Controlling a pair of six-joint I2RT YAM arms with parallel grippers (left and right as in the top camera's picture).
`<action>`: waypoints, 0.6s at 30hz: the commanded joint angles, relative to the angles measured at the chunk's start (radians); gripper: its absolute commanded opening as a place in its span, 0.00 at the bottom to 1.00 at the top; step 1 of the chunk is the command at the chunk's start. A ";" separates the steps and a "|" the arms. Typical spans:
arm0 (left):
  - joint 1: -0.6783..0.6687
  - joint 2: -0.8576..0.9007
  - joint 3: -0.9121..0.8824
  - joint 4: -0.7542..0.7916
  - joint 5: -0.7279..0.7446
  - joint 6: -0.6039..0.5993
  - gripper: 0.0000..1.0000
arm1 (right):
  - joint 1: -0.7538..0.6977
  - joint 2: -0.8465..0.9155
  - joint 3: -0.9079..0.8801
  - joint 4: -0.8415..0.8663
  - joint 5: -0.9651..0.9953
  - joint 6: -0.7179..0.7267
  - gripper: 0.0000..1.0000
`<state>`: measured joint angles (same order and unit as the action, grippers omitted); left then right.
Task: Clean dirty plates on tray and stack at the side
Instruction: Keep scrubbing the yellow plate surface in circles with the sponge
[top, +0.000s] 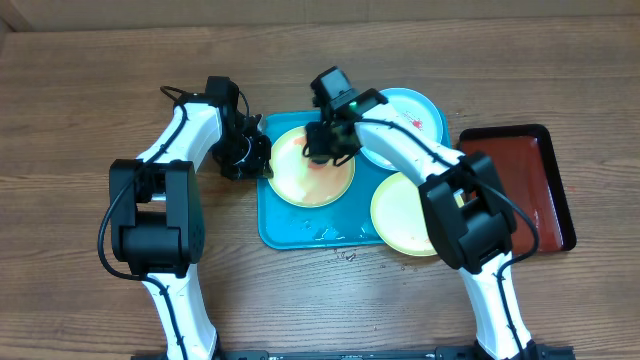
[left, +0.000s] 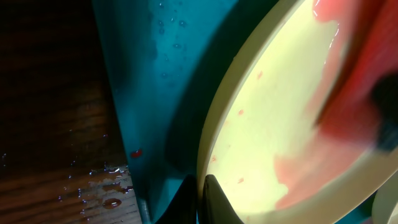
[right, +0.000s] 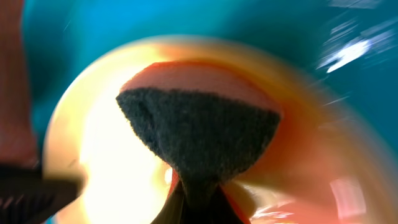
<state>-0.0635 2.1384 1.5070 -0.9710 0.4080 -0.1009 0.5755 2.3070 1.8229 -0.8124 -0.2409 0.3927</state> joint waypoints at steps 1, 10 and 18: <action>0.004 0.008 0.001 0.001 -0.023 0.019 0.04 | 0.055 0.011 -0.011 -0.041 -0.102 0.004 0.04; 0.004 0.008 0.001 0.002 -0.023 0.020 0.04 | 0.030 0.011 -0.010 -0.307 -0.118 0.000 0.04; 0.004 0.008 0.001 0.003 -0.023 0.020 0.04 | -0.095 0.011 -0.008 -0.281 0.066 0.002 0.04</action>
<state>-0.0639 2.1384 1.5070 -0.9710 0.4068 -0.1005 0.5297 2.3074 1.8202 -1.1252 -0.3023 0.3920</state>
